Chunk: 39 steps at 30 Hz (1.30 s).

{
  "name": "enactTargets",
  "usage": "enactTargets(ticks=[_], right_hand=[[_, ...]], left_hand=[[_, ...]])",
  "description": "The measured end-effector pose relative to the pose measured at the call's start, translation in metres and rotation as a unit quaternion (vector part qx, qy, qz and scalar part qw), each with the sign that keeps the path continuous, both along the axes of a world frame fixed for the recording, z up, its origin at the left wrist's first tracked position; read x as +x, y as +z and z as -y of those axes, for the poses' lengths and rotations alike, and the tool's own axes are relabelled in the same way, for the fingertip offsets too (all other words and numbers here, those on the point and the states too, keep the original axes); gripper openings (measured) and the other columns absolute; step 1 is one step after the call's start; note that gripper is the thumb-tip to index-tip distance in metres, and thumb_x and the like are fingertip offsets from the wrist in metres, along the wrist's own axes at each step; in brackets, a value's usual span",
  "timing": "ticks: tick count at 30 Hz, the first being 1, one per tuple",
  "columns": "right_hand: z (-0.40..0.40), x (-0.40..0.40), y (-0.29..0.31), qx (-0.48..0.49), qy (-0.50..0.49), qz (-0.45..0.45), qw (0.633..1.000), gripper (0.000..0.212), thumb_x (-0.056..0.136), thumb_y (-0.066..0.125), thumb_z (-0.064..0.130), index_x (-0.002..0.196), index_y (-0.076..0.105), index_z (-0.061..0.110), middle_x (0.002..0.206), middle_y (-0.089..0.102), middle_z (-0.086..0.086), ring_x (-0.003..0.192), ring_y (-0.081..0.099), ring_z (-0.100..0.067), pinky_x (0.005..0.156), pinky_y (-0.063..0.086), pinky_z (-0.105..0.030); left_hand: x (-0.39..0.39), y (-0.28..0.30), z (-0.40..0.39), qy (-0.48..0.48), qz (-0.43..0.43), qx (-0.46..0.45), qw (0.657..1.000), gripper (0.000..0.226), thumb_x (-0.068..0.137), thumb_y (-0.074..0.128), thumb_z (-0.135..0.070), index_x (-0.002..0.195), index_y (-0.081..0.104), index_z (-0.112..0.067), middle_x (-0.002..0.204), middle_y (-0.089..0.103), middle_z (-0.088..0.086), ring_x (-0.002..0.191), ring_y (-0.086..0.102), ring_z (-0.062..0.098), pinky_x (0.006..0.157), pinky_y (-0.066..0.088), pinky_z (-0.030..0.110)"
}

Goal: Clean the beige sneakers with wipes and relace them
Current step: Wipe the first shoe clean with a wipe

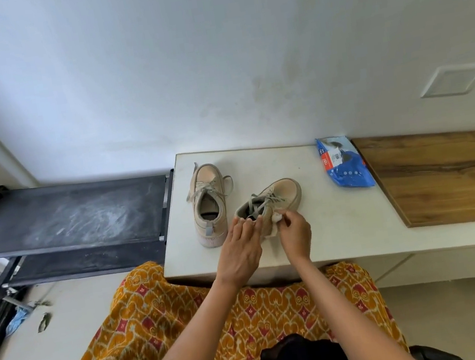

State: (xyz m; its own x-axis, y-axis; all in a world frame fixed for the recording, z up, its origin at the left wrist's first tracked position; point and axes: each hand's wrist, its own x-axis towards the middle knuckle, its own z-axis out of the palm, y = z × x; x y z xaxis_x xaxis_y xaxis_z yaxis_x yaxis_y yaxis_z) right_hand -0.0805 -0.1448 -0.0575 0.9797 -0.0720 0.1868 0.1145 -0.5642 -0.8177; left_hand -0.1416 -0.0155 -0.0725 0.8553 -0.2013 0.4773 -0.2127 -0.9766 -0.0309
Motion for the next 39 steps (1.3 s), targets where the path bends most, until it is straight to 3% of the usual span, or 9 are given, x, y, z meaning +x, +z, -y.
enactTargets(ticks=[3, 8, 14, 17, 20, 25, 30, 36, 39], right_hand=[[0.012, 0.019, 0.004, -0.04, -0.04, -0.013, 0.998, 0.016, 0.091, 0.057, 0.021, 0.08, 0.067, 0.014, 0.076, 0.066, -0.001, 0.074, 0.061, -0.02, 0.051, 0.032, -0.02], [-0.01, 0.005, 0.011, -0.07, -0.006, 0.078, 0.994, 0.015, 0.091, 0.058, 0.019, 0.098, 0.071, 0.018, 0.092, 0.069, 0.006, 0.087, 0.057, -0.011, 0.068, 0.044, -0.025], [0.024, 0.03, 0.01, -0.171, -0.042, 0.001, 0.984, 0.016, 0.091, 0.059, 0.019, 0.097, 0.07, 0.011, 0.092, 0.07, -0.01, 0.087, 0.055, -0.024, 0.066, 0.043, -0.032], [0.009, 0.032, 0.029, -0.124, -0.022, 0.066, 0.99, 0.019, 0.089, 0.062, 0.019, 0.107, 0.066, 0.013, 0.094, 0.067, -0.005, 0.086, 0.054, -0.019, 0.067, 0.044, -0.029], [0.0, 0.02, 0.025, -0.157, 0.027, 0.108, 0.981, 0.016, 0.089, 0.061, 0.015, 0.104, 0.067, 0.011, 0.093, 0.067, -0.007, 0.086, 0.057, -0.022, 0.067, 0.04, -0.027], [0.029, 0.056, 0.025, -0.248, -0.02, -0.004, 0.968, 0.016, 0.092, 0.056, 0.016, 0.093, 0.071, 0.009, 0.086, 0.068, -0.013, 0.084, 0.053, -0.027, 0.069, 0.037, -0.032], [0.011, 0.052, 0.043, -0.207, 0.069, 0.096, 0.971, 0.014, 0.089, 0.06, 0.016, 0.092, 0.072, 0.009, 0.083, 0.067, -0.007, 0.086, 0.054, -0.024, 0.065, 0.036, -0.027], [0.03, 0.067, 0.031, -0.385, 0.087, 0.068, 0.916, 0.015, 0.09, 0.059, 0.018, 0.086, 0.073, 0.014, 0.084, 0.069, -0.006, 0.09, 0.054, -0.025, 0.066, 0.035, -0.031], [0.031, 0.079, 0.046, -0.394, 0.059, 0.042, 0.916, 0.016, 0.09, 0.055, 0.013, 0.09, 0.071, 0.012, 0.09, 0.07, -0.007, 0.09, 0.054, -0.025, 0.065, 0.034, -0.029]], left_hand=[[0.002, -0.002, -0.002, 0.001, 0.007, -0.003, 1.0, 0.049, 0.089, 0.036, -0.019, 0.135, 0.037, -0.003, 0.106, 0.054, 0.011, 0.099, 0.044, 0.027, 0.112, 0.022, 0.044], [0.003, -0.008, 0.002, 0.003, 0.019, -0.015, 1.0, 0.046, 0.089, 0.037, -0.015, 0.133, 0.04, -0.003, 0.108, 0.056, 0.012, 0.105, 0.046, 0.027, 0.111, 0.025, 0.044], [0.005, -0.011, -0.002, -0.001, 0.019, -0.022, 1.0, 0.049, 0.089, 0.034, -0.017, 0.135, 0.042, -0.003, 0.11, 0.053, 0.012, 0.103, 0.05, 0.028, 0.112, 0.022, 0.042], [0.007, -0.012, 0.002, 0.002, 0.028, -0.043, 0.999, 0.047, 0.088, 0.037, -0.017, 0.132, 0.043, -0.004, 0.109, 0.05, 0.01, 0.101, 0.048, 0.026, 0.11, 0.026, 0.041], [0.008, -0.009, 0.003, 0.004, 0.04, -0.045, 0.998, 0.045, 0.086, 0.038, -0.014, 0.13, 0.045, -0.004, 0.107, 0.051, 0.009, 0.099, 0.046, 0.024, 0.109, 0.028, 0.041], [0.006, -0.006, -0.001, 0.007, 0.025, -0.023, 0.999, 0.047, 0.087, 0.035, -0.014, 0.132, 0.044, -0.005, 0.106, 0.053, 0.01, 0.097, 0.047, 0.025, 0.105, 0.03, 0.04], [0.006, -0.002, 0.007, 0.014, 0.032, -0.035, 0.999, 0.042, 0.087, 0.035, -0.01, 0.126, 0.049, -0.002, 0.102, 0.052, 0.011, 0.093, 0.051, 0.026, 0.097, 0.037, 0.039], [0.007, 0.011, 0.006, 0.021, 0.034, 0.0, 0.999, 0.042, 0.085, 0.034, -0.01, 0.119, 0.058, -0.003, 0.09, 0.058, 0.009, 0.088, 0.042, 0.025, 0.1, 0.032, 0.039], [0.006, 0.019, 0.007, 0.023, 0.042, 0.002, 0.999, 0.04, 0.084, 0.038, -0.01, 0.113, 0.064, -0.004, 0.089, 0.059, 0.006, 0.087, 0.04, 0.023, 0.099, 0.031, 0.039]])
